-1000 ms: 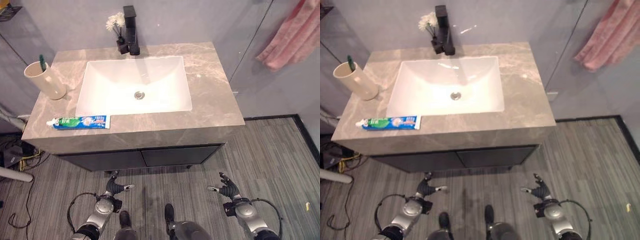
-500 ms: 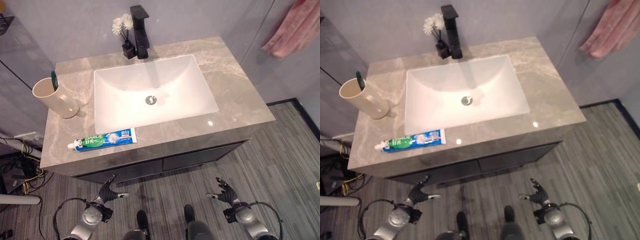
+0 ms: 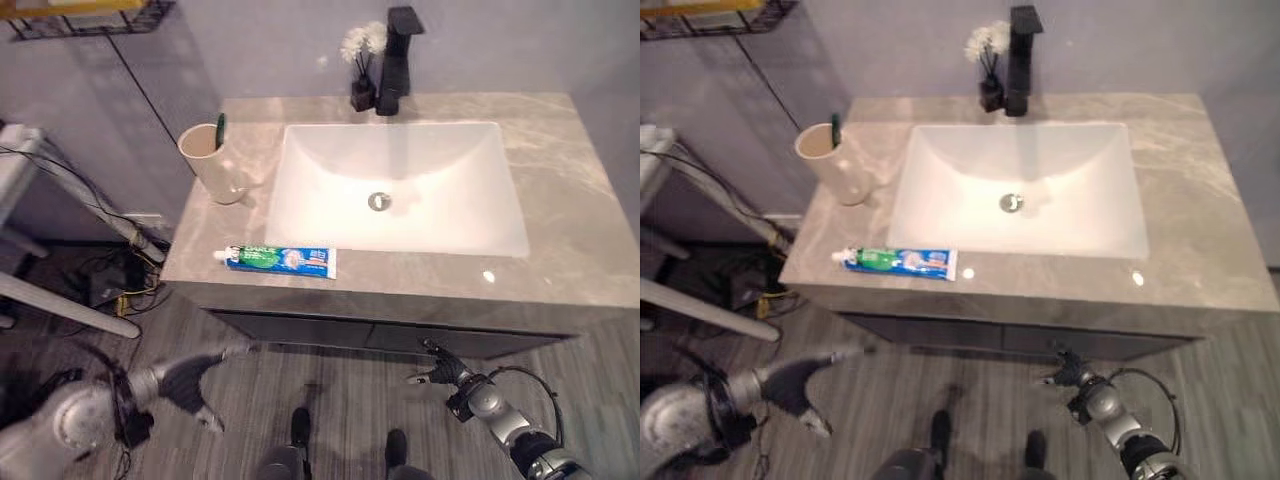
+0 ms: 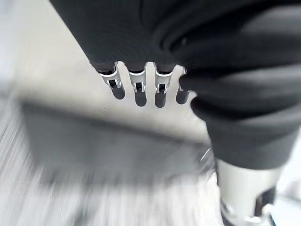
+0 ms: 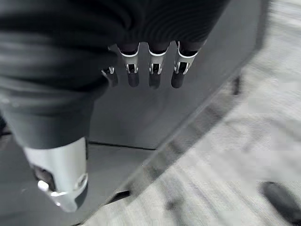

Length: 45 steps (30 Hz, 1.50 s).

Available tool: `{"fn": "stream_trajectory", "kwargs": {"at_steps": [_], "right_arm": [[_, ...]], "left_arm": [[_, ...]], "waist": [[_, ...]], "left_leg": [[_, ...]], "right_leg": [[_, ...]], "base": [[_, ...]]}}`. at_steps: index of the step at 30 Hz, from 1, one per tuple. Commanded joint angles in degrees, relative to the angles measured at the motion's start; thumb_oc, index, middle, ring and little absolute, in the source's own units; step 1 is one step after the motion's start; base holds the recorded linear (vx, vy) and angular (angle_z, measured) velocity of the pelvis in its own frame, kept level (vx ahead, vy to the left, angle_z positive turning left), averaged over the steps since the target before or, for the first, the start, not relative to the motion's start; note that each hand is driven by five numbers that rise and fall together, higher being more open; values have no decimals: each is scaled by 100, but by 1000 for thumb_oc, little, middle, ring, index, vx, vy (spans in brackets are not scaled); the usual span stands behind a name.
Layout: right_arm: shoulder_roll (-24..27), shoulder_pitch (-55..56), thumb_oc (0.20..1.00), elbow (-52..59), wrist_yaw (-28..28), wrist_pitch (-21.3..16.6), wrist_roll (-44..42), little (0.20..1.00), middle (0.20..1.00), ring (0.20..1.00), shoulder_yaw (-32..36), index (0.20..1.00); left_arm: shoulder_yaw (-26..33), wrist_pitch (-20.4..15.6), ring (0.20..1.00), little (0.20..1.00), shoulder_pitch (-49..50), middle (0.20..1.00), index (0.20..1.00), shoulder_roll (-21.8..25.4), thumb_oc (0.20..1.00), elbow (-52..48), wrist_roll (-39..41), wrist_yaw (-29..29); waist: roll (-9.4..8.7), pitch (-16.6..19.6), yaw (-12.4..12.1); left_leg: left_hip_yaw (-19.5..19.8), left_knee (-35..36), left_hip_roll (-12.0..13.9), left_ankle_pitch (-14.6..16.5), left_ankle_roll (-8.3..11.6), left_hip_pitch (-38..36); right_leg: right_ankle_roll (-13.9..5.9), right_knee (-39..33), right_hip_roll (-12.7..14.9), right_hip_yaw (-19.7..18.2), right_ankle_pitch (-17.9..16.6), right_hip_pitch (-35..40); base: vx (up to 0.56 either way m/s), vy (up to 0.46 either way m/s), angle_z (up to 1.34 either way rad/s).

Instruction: Put brush and paste in cup on sink, flatten towel.

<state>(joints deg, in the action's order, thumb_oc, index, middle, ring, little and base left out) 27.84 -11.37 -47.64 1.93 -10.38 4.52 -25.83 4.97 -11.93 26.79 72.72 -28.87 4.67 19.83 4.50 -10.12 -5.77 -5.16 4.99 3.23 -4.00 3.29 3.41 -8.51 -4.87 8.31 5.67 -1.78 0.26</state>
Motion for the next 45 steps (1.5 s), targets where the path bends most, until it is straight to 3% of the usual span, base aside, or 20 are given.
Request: {"fn": "stream_trajectory", "kwargs": {"at_steps": [1,2,5,7,10,12,18,26,32,37,42,45], "right_arm": [[322,67,1000,151,262,-146,259,1000,1000,1000,-181,1000],[412,348,1000,285,308,-181,228,1000,1000,1000,-108,1000],[429,788,1000,445,284,-245,271,1000,1000,1000,33,1000],[332,1024,1000,494,198,-247,247,1000,1000,1000,184,1000],[338,1421,1000,827,157,-301,196,1000,1000,1000,463,1000],[419,1483,1000,970,68,-367,257,1000,1000,1000,553,1000],[636,1648,1000,1242,-42,-398,257,1000,1000,1000,818,1000],[712,1733,1000,1427,-140,-463,163,1000,1000,1000,867,1000],[734,1796,1000,1503,-151,-473,177,1000,1000,1000,863,1000],[677,1780,1000,1467,-154,-444,208,1000,1000,1000,837,1000],[588,1738,1000,1400,-140,-369,233,1000,1000,1000,749,1000],[584,1718,1000,1367,-96,-322,308,1000,1000,1000,677,1000]], "left_arm": [[635,-162,1000,1000,472,1000,1000,290,1000,-133,1350,324],[1004,-294,1000,1000,543,1000,1000,308,1000,-331,2584,384],[1489,-585,1000,1000,322,1000,1000,25,1000,-389,3172,-160],[1658,-890,1000,1000,48,1000,1000,-251,1000,-204,2565,-784],[1935,-1091,1000,1000,151,1000,1000,-180,1000,2,678,-1516],[1774,-1154,1000,1000,139,1000,1000,-206,1000,120,-301,-1872],[959,-1193,1000,1000,-84,1000,1000,-263,1000,847,-1402,-2156],[485,-1202,1000,1000,-261,1000,1000,-491,1000,1482,-1926,-2388],[558,-1205,1000,1000,-288,1000,1000,-556,1000,1645,-2084,-2531],[1022,-1168,1000,1000,-280,1000,1000,-806,1000,1575,-1957,-2819],[1403,-1239,1000,1000,-400,1000,1000,-1066,1000,1134,-1044,-2855],[1579,-1308,1000,1000,-496,1000,1000,-1140,1000,816,-168,-2541]], "waist": [[-134,204,100],[-93,243,121],[-94,322,136],[-100,340,126],[-132,261,170],[-168,90,267],[-221,-265,431],[-288,-282,510],[-344,-239,534],[-416,-177,509],[-459,-131,481],[-457,-111,481]], "left_leg": [[153,-250,301,-254,232,349],[181,-179,288,-312,250,320],[242,-102,294,-352,257,279],[266,-93,293,-337,258,268],[210,-143,298,-253,259,264],[147,-391,319,-123,232,372],[146,-1193,334,206,186,804],[129,-1401,408,308,184,1025],[111,-1324,424,284,190,1051],[70,-1168,445,227,199,1035],[37,-1071,433,188,206,1001],[40,-1045,432,184,215,967]], "right_leg": [[-285,655,570,50,-251,-293],[-284,655,576,86,-267,-269],[-295,628,579,167,-292,-235],[-302,626,573,198,-282,-226],[-321,681,570,162,-229,-272],[-338,891,573,50,-158,-480],[-345,1421,577,-112,-4,-908],[-348,1493,491,-187,9,-1147],[-340,1359,460,-210,-43,-1168],[-321,1095,477,-219,-179,-1150],[-303,972,493,-233,-248,-1118],[-288,938,497,-234,-250,-1081]], "base": [[17,-20,11],[17,-19,22],[42,-20,16],[38,-20,5],[6,-1,6],[-76,42,-4],[-76,25,-14],[-7,10,-8],[3,0,-2],[31,12,-4],[19,4,-1],[34,5,0]]}}
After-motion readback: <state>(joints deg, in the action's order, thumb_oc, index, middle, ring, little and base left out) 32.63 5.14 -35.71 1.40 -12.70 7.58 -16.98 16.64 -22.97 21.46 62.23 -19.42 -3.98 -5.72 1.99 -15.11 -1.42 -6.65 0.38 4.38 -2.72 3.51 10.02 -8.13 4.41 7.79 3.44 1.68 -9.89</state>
